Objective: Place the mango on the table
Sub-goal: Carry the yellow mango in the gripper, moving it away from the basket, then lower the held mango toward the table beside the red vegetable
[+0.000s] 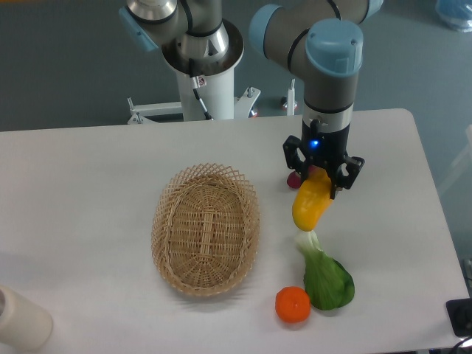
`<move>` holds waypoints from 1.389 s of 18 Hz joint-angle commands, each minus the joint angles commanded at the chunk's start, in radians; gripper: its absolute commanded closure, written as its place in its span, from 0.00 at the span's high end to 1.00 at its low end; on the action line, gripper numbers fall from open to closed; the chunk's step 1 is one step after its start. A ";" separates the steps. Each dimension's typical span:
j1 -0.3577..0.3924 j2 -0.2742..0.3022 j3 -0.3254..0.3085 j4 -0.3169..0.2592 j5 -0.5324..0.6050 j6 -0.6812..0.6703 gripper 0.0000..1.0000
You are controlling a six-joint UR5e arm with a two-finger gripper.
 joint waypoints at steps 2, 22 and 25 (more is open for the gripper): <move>0.002 0.000 -0.006 0.005 -0.002 0.000 0.40; 0.137 -0.126 -0.112 0.140 0.020 0.438 0.40; 0.140 -0.147 -0.161 0.195 0.049 0.449 0.40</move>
